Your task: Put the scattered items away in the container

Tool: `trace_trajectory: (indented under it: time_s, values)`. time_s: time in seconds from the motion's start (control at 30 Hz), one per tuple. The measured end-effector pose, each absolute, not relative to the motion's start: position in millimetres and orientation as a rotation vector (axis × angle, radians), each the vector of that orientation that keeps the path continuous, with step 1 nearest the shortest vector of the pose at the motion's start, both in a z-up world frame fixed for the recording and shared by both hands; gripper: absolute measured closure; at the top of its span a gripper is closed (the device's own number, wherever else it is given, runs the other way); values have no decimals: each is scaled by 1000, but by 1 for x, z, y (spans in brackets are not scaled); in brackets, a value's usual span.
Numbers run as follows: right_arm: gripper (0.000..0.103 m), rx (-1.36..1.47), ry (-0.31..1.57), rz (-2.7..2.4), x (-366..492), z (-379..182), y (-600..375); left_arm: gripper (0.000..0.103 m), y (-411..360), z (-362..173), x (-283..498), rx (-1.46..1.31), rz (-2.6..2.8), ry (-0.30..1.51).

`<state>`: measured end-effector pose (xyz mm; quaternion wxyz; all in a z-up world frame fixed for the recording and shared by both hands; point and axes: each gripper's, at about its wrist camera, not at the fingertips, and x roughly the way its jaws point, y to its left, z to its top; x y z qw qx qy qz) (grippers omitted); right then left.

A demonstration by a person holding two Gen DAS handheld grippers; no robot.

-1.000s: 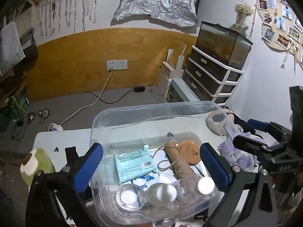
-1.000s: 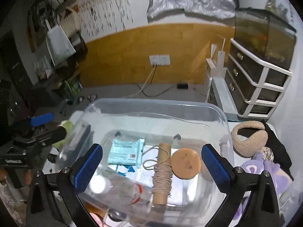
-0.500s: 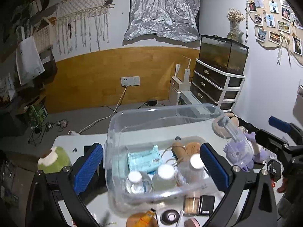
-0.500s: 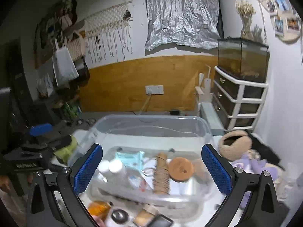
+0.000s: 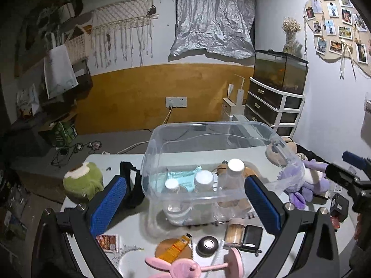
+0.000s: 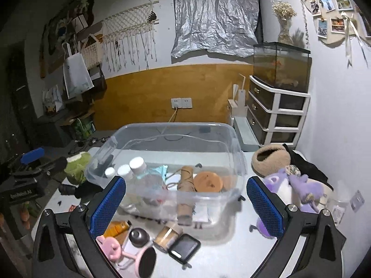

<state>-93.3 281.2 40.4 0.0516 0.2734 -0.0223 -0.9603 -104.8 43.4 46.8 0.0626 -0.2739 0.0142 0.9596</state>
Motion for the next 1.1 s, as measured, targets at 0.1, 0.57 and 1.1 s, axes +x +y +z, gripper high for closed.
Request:
trace_trajectory:
  time_s: [0.1, 0.57, 1.1]
  values:
    - [0, 843, -31, -2932, -82, 37, 284, 1, 46, 42, -96, -847, 2908, 20]
    - [0, 891, -17, -2940, -50, 23, 295, 0, 46, 25, -66, -916, 2913, -3]
    - [0, 930, -17, -2926, -44, 18, 296, 0, 45, 10, -49, -973, 2910, 10]
